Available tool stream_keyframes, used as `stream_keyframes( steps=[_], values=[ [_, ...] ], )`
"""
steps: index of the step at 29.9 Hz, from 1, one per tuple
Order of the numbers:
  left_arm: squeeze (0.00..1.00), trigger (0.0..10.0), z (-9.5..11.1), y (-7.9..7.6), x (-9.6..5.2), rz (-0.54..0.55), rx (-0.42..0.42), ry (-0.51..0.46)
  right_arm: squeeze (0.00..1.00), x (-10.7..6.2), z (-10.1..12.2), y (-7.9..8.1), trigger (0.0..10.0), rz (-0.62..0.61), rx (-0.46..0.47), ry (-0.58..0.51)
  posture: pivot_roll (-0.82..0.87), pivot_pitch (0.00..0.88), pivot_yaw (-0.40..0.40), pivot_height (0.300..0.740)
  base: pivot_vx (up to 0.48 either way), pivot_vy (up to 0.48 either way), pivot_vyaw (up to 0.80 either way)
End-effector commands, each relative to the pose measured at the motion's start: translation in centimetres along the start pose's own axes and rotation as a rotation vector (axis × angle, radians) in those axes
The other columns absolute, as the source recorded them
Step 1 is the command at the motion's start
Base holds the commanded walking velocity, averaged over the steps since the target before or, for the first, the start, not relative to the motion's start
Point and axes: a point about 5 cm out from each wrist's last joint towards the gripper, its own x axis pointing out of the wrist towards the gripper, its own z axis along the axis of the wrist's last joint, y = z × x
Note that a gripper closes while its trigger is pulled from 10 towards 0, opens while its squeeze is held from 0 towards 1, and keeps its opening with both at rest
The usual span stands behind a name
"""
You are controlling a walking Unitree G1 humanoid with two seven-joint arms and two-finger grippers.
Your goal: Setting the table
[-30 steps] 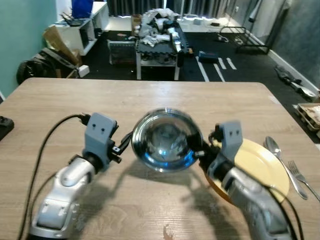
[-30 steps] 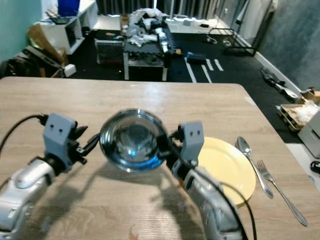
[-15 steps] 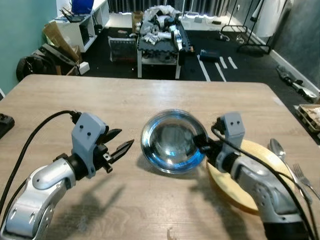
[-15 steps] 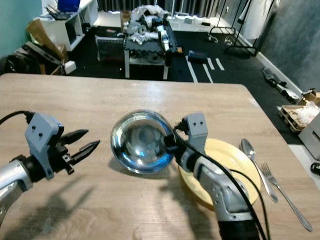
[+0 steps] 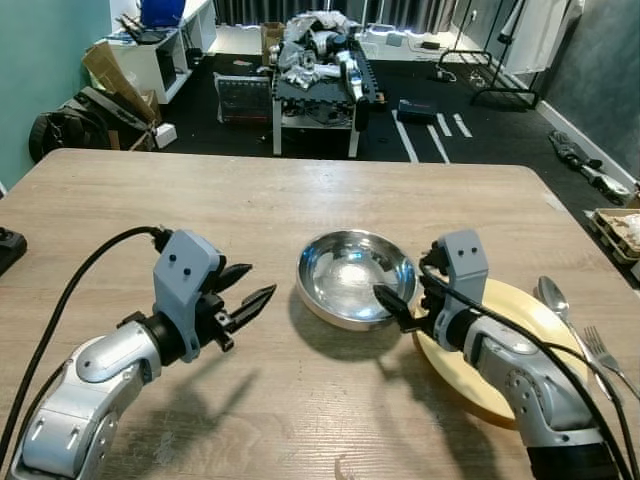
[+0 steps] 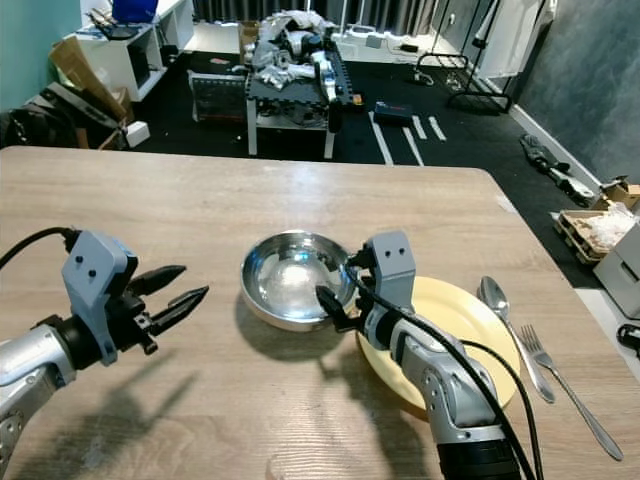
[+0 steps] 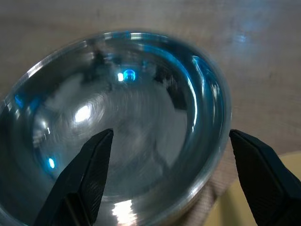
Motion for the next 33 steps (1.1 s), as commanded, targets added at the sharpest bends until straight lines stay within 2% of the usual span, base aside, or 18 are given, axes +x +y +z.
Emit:
stream_keyframes(
  steps=[1, 5, 6, 8, 10, 11, 13, 14, 16, 17, 18, 20, 21, 23, 26, 28, 32, 33],
  values=[
    [0.0, 10.0, -0.2, -0.5, 0.0, -0.018, -0.013, 0.007, 0.0, -0.4, 1.1, -0.8, 10.0, -0.052, -0.016, -0.085, 0.12, 0.104, 0.038, 0.74, 0.0, 0.0, 0.0],
    [0.0, 10.0, -0.5, -0.8, 0.5, 0.001, -0.024, 0.005, 0.0, -1.8, 4.3, -1.8, 10.0, -0.137, 0.076, -0.359, 0.12, 0.102, 0.043, 0.74, 0.0, 0.0, 0.0],
    [0.0, 10.0, -0.5, -0.8, 0.5, 0.001, -0.024, 0.005, 0.0, -1.8, 4.3, -1.8, 10.0, -0.137, 0.076, -0.359, 0.12, 0.102, 0.043, 0.74, 0.0, 0.0, 0.0],
    [0.0, 10.0, -0.8, -1.0, 0.9, 0.045, -0.045, -0.002, 0.0, -2.5, 4.9, -1.9, 10.0, -0.175, 0.099, -0.444, 0.12, 0.102, 0.047, 0.74, 0.0, 0.0, 0.0],
    [0.0, 10.0, -1.0, -1.2, 1.0, 0.071, -0.064, -0.002, 0.0, -2.8, 5.1, -1.9, 10.0, -0.2, 0.101, -0.478, 0.12, 0.103, 0.05, 0.74, 0.0, 0.0, 0.0],
    [0.0, 10.0, -1.4, -1.5, 1.2, 0.099, -0.073, 0.005, 0.0, -3.1, 4.8, -1.7, 10.0, -0.242, 0.064, -0.492, 0.11, 0.104, 0.052, 0.74, 0.0, 0.0, 0.0],
    [0.0, 10.0, -1.6, -1.8, 1.3, 0.116, -0.077, 0.01, 0.0, -3.4, 4.6, -1.6, 10.0, -0.269, 0.035, -0.5, 0.11, 0.104, 0.052, 0.74, 0.0, 0.0, 0.0],
    [0.0, 10.0, -2.3, -1.9, 1.6, 0.181, -0.104, 0.031, 0.0, -3.5, 3.2, -1.1, 10.0, -0.312, 0.008, -0.478, 0.11, 0.105, 0.055, 0.74, 0.0, 0.0, 0.0],
    [0.0, 10.0, -2.5, -1.9, 1.7, 0.204, -0.114, 0.04, 0.0, -3.6, 2.6, -1.0, 10.0, -0.326, -0.001, -0.468, 0.11, 0.105, 0.055, 0.74, 0.0, 0.0, 0.0],
    [0.0, 10.0, -3.3, -1.9, 1.8, 0.246, -0.12, 0.102, 0.0, -3.8, 1.1, -0.7, 10.0, -0.362, -0.021, -0.438, 0.12, 0.107, 0.058, 0.74, 0.0, 0.0, 0.0],
    [0.0, 10.0, -3.3, -1.9, 1.8, 0.246, -0.12, 0.102, 0.0, -3.8, 1.1, -0.7, 10.0, -0.362, -0.021, -0.438, 0.12, 0.107, 0.058, 0.74, 0.0, 0.0, 0.0],
    [0.0, 10.0, -4.1, -1.9, 1.8, 0.284, -0.063, 0.201, 0.0, -4.1, -0.2, -1.0, 10.0, -0.405, 0.0, -0.42, 0.12, 0.107, 0.058, 0.74, 0.0, 0.0, 0.0],
    [0.0, 10.0, -4.1, -1.9, 1.8, 0.284, -0.063, 0.201, 0.0, -4.1, -0.2, -1.0, 10.0, -0.405, 0.0, -0.42, 0.12, 0.107, 0.058, 0.74, 0.0, 0.0, 0.0],
    [0.0, 10.0, -4.4, -1.7, 1.8, 0.324, -0.015, 0.262, 0.0, -4.3, -0.4, -1.2, 10.0, -0.43, 0.009, -0.423, 0.13, 0.113, 0.068, 0.74, 0.0, 0.0, 0.0],
    [0.0, 10.0, -3.4, -1.0, 1.9, 0.4, 0.042, 0.213, 0.0, -4.3, -0.2, -1.7, 10.0, -0.453, -0.004, -0.437, 0.13, 0.114, 0.08, 0.74, 0.0, 0.0, 0.0],
    [0.0, 10.0, -3.3, -0.9, 1.9, 0.406, 0.046, 0.204, 0.0, -4.3, -0.2, -1.7, 10.0, -0.459, -0.01, -0.442, 0.13, 0.114, 0.08, 0.74, 0.0, 0.0, 0.0],
    [0.0, 10.0, -2.5, -1.9, 2.0, 0.288, 0.053, 0.123, 0.0, -4.1, 0.2, -1.7, 10.0, -0.462, -0.048, -0.466, 0.12, 0.11, 0.079, 0.74, 0.0, 0.0, 0.0],
    [0.0, 10.0, -2.5, -2.2, 2.1, 0.267, 0.029, 0.111, 0.0, -4.0, 0.1, -1.5, 10.0, -0.46, -0.048, -0.465, 0.12, 0.109, 0.078, 0.74, 0.0, 0.0, 0.0]
  ],
)
